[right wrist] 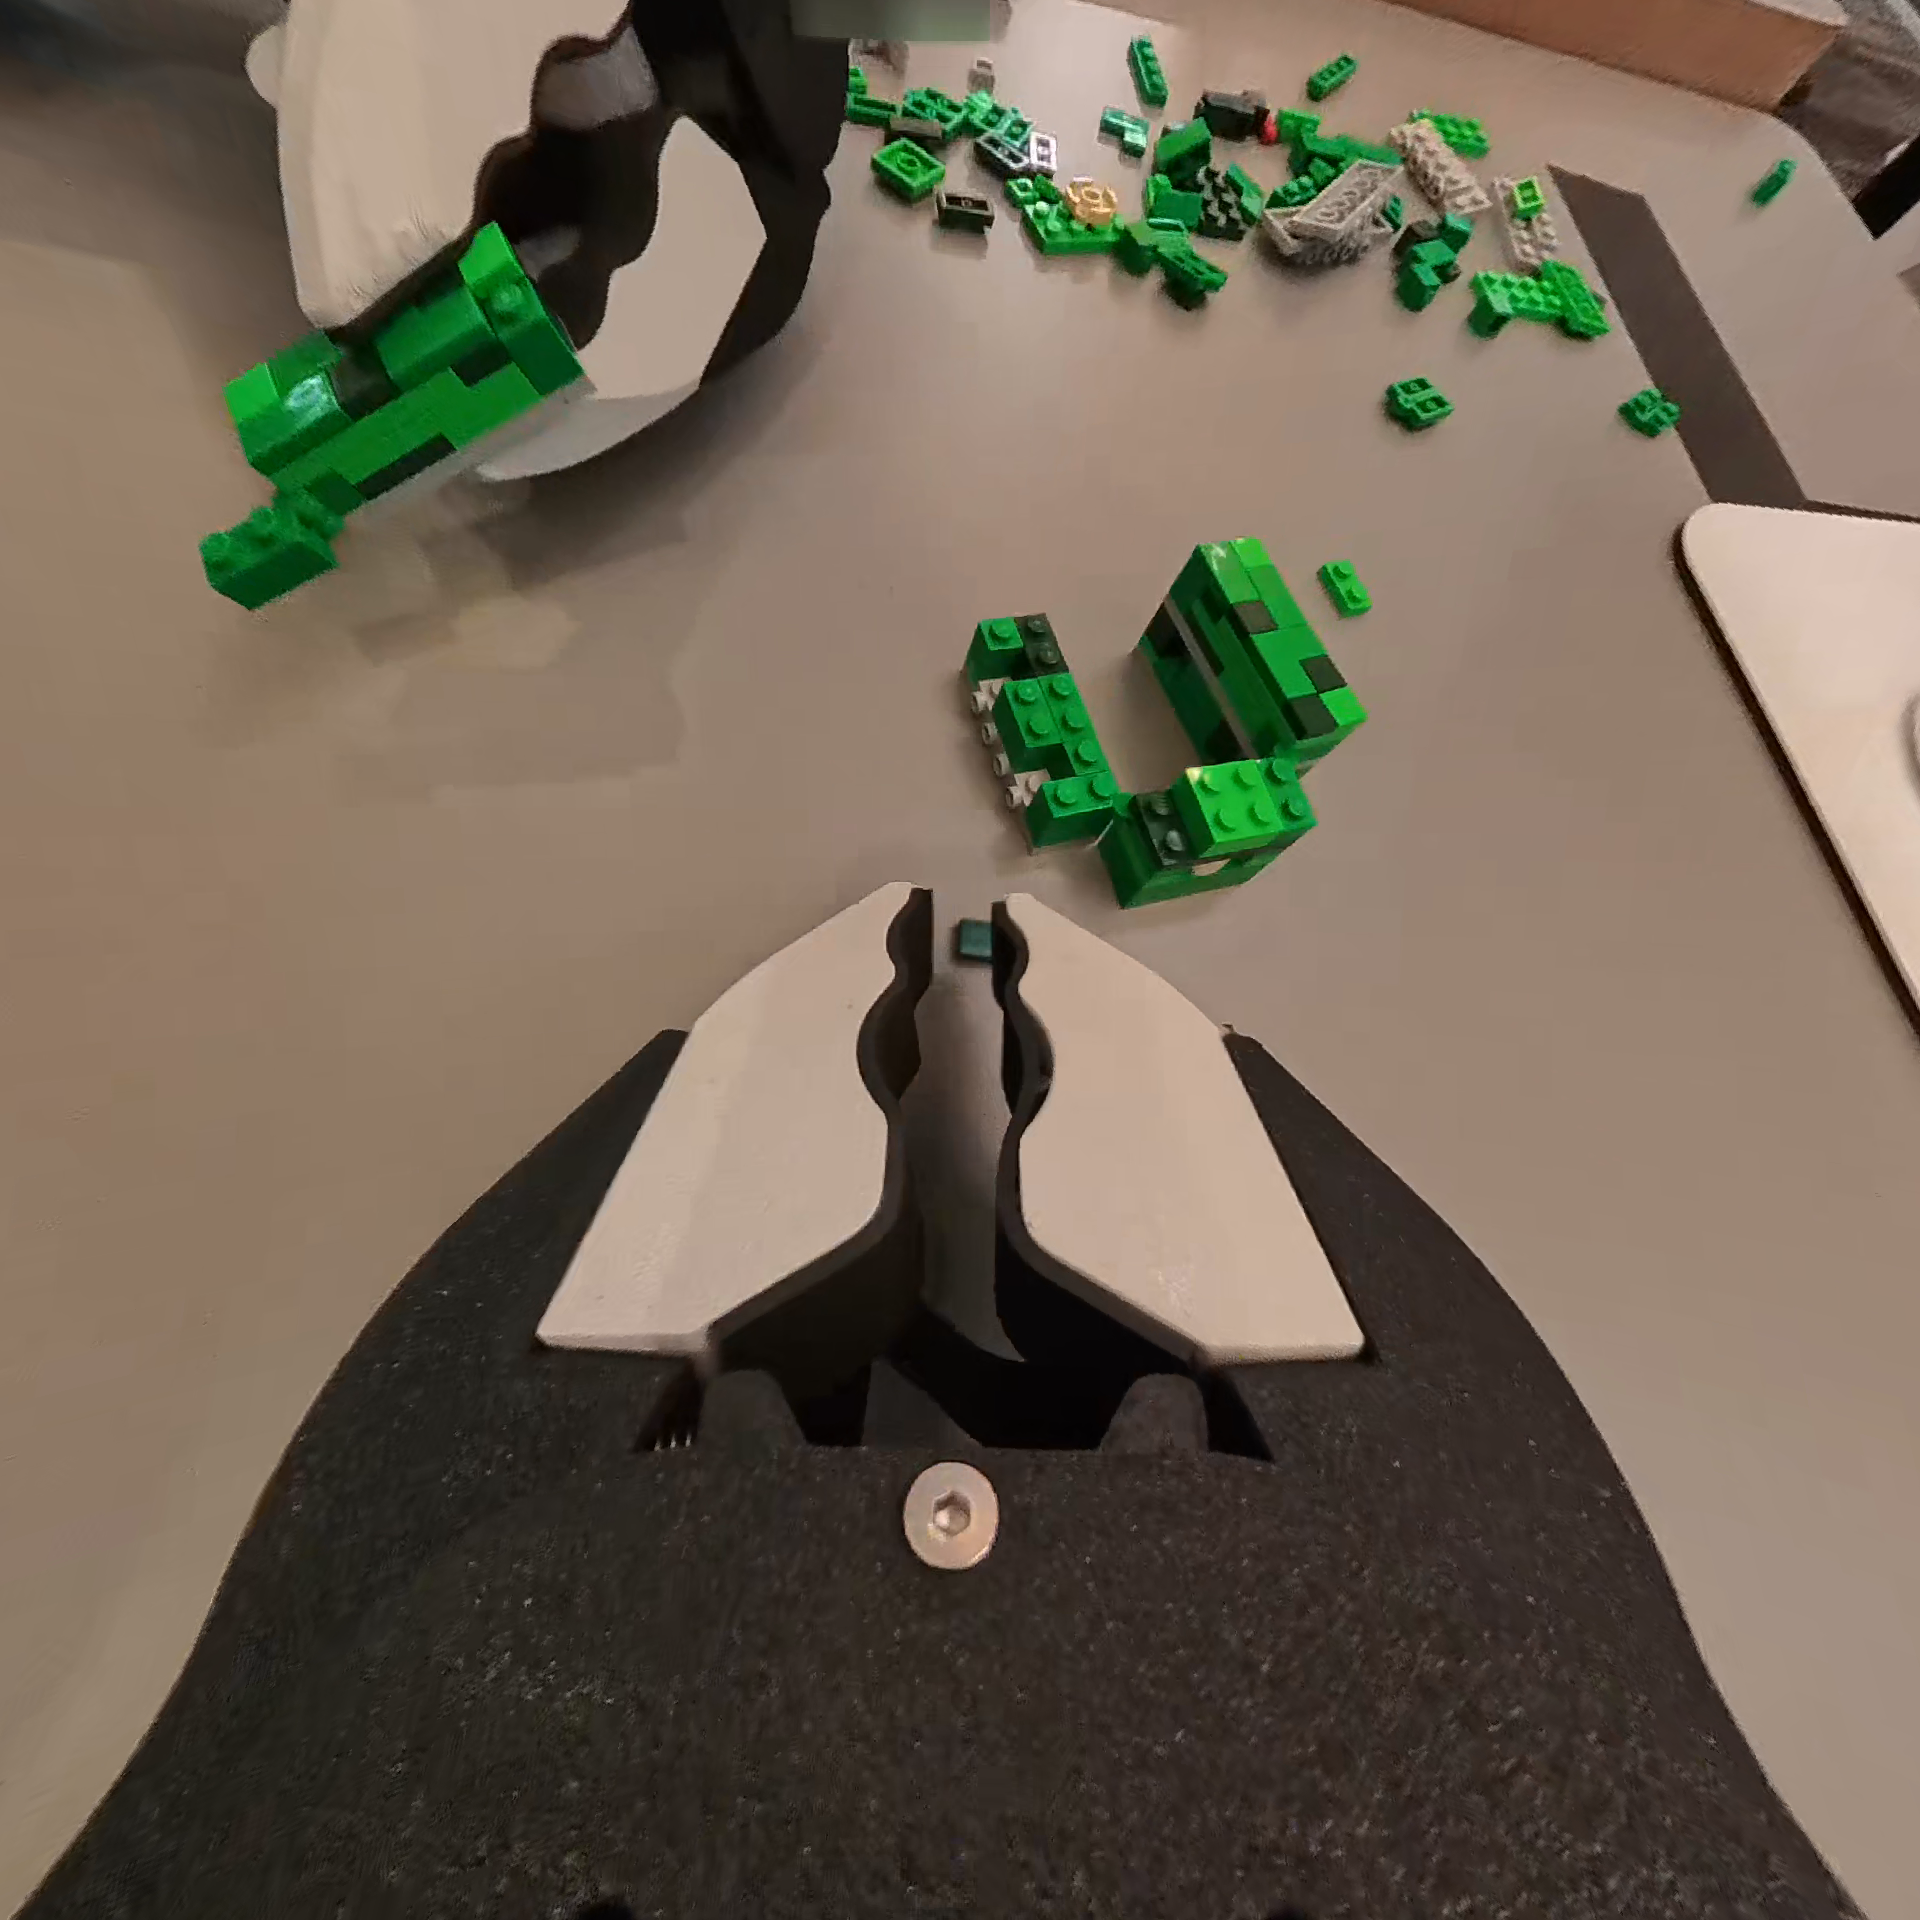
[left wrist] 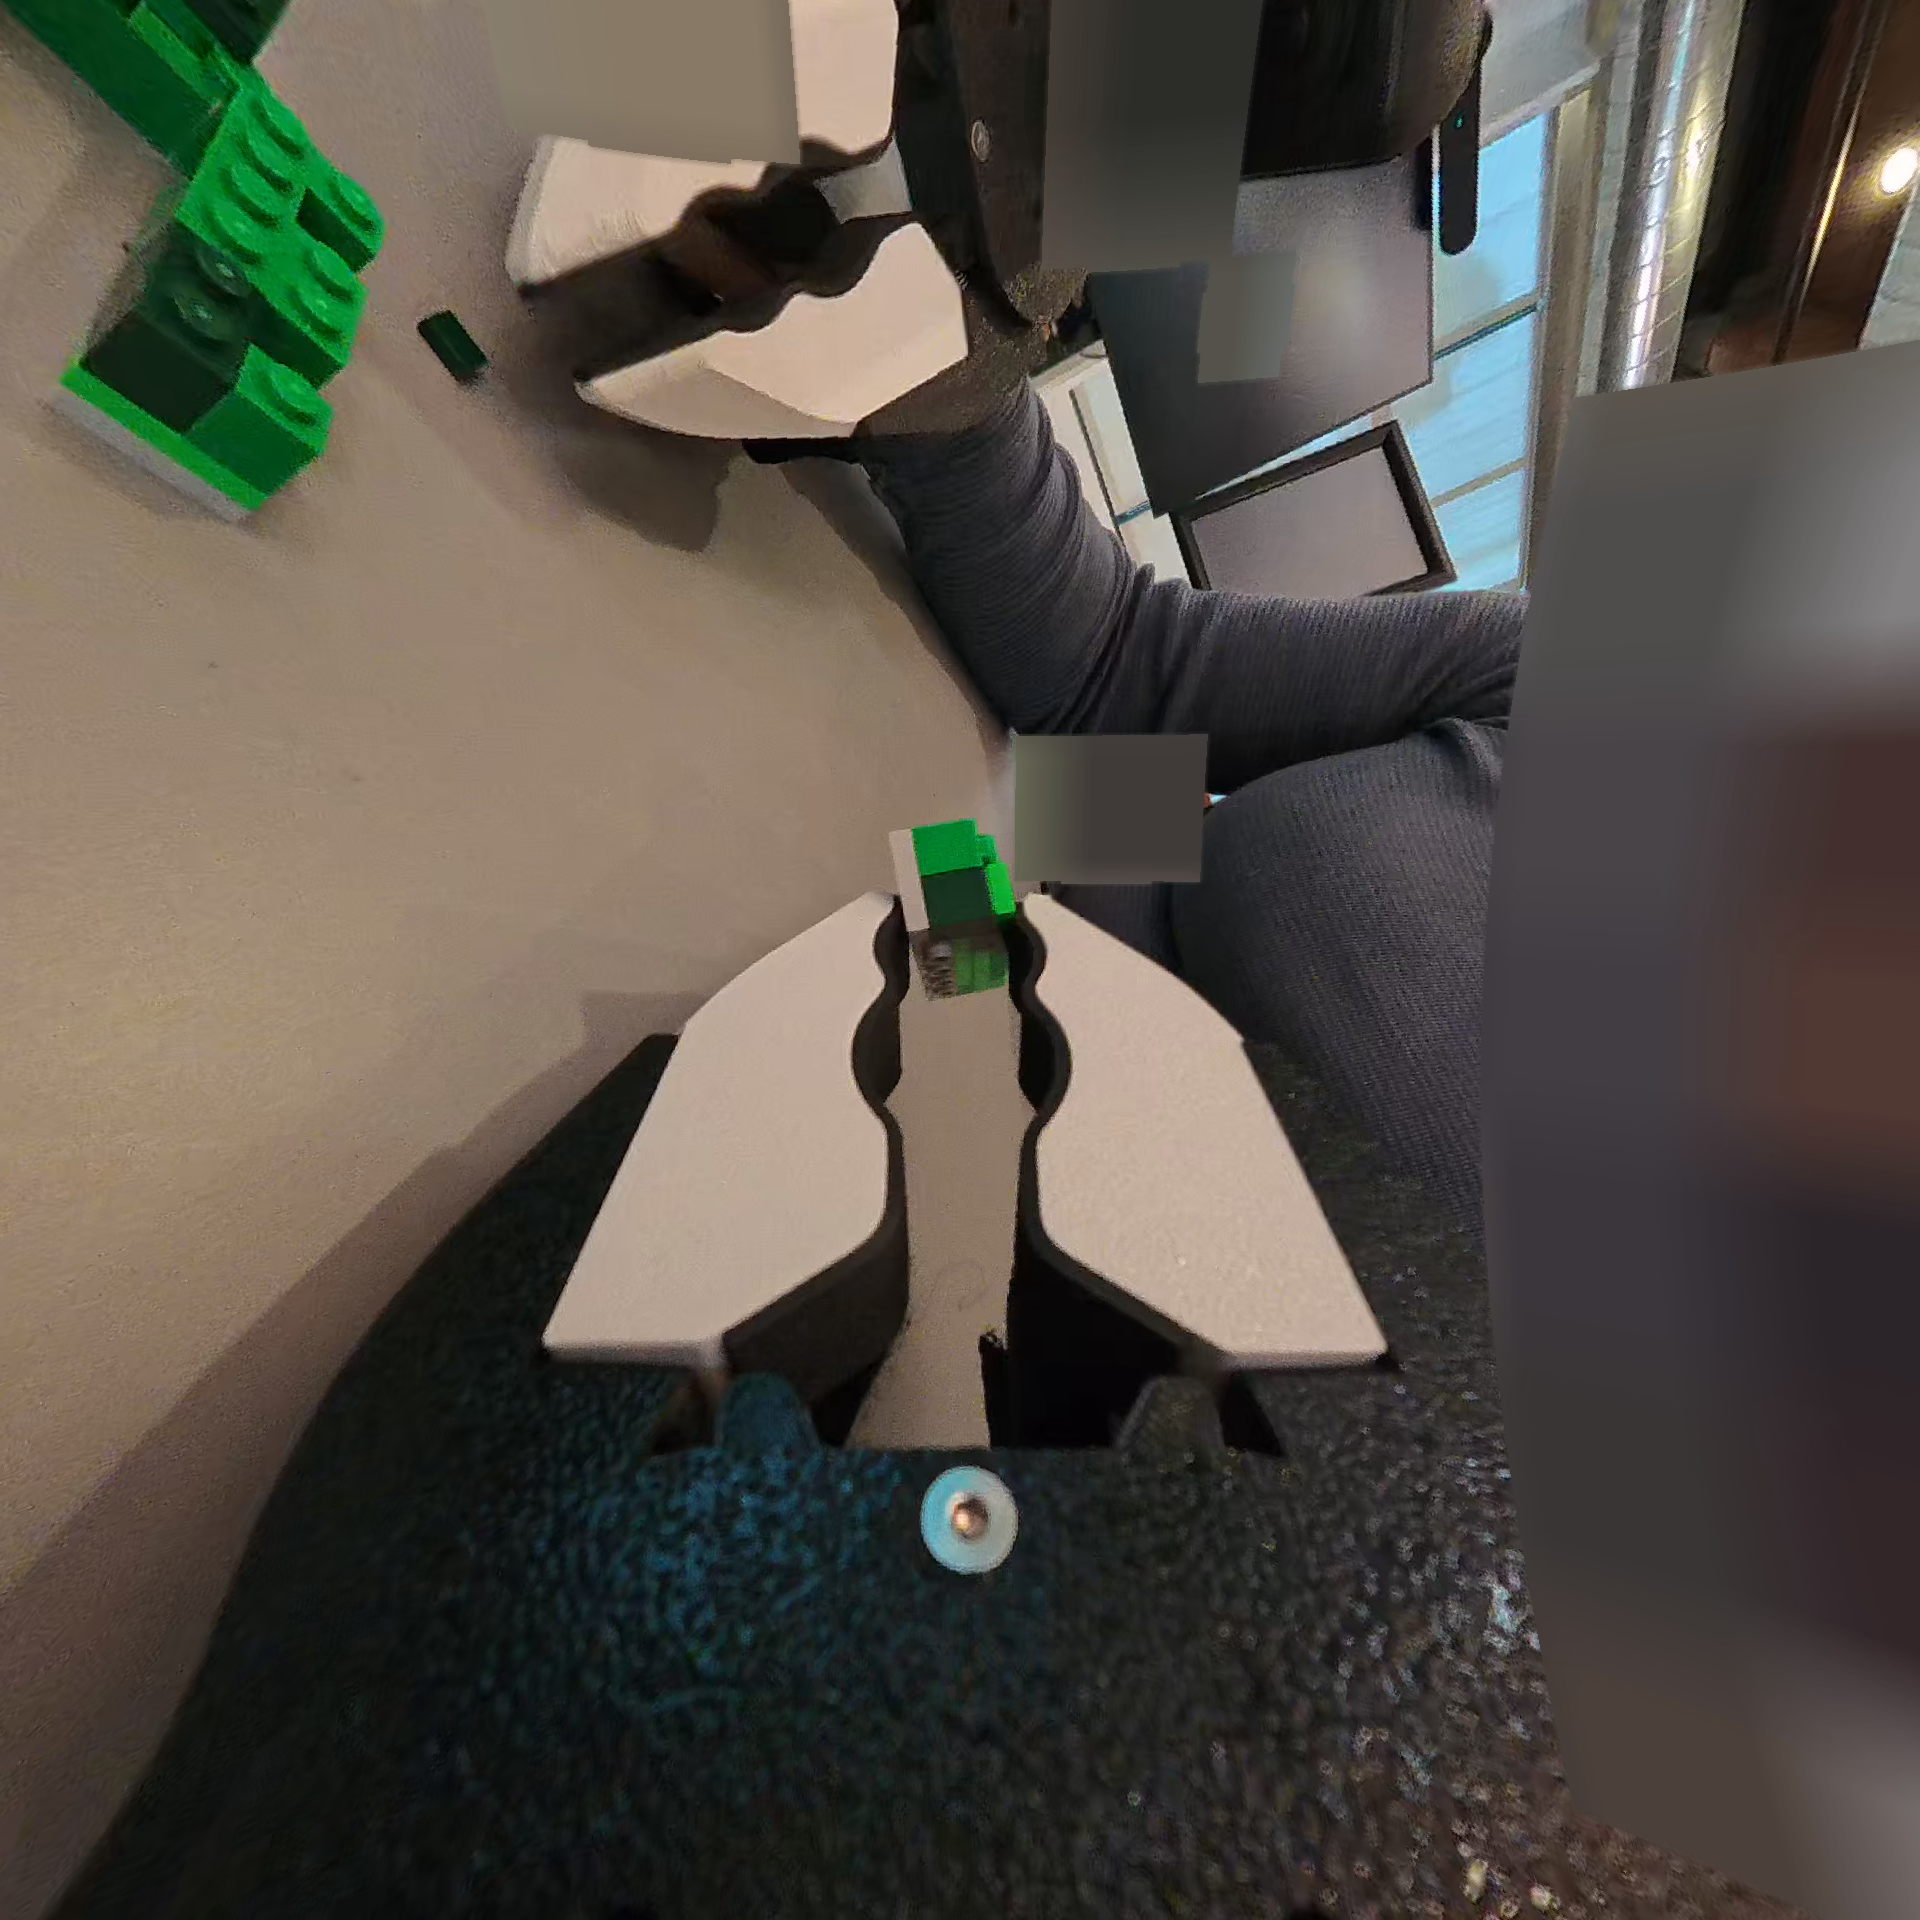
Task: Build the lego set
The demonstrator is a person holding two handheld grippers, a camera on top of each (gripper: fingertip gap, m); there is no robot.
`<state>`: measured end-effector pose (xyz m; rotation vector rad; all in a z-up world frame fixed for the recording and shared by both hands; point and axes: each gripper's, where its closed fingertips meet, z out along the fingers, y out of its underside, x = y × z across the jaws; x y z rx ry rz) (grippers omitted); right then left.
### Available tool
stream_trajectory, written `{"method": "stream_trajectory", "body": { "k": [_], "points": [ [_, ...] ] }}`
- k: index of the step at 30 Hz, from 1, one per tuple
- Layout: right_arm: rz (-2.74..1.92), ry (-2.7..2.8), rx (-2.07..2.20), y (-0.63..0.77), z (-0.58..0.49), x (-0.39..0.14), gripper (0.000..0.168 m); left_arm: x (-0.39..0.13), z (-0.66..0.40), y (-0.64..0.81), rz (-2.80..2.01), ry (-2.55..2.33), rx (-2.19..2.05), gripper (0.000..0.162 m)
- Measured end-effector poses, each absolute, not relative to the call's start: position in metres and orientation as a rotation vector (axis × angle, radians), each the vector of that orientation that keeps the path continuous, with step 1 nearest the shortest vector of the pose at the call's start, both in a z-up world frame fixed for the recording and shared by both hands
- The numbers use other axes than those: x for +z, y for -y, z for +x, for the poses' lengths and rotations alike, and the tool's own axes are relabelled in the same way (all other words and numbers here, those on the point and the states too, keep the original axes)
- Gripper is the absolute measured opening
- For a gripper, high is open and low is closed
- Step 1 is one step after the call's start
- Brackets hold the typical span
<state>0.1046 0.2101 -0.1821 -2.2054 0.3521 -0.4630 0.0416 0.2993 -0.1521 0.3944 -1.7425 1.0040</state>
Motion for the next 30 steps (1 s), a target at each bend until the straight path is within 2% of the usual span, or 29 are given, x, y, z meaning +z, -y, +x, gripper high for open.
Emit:
{"method": "stream_trajectory", "body": {
  "k": [4, 14, 30],
  "points": [
    [-2.203, -0.381, -0.430, -0.2088, 0.1065, -0.1829, 0.019, -0.1523, 0.0415, -0.2991, 0.398, 1.736, 0.996, 0.018],
    [-2.211, -0.476, -0.322, -0.2063, 0.1108, -0.1873, 0.023, -0.1527, 0.0419, -0.2983, 0.403, 1.739, 0.998, 0.018],
    [-2.232, -0.533, -0.261, -0.2071, 0.1063, -0.1920, 0.017, -0.1528, 0.0421, -0.2982, 0.410, 1.729, 0.992, 0.018]
  ]
}}
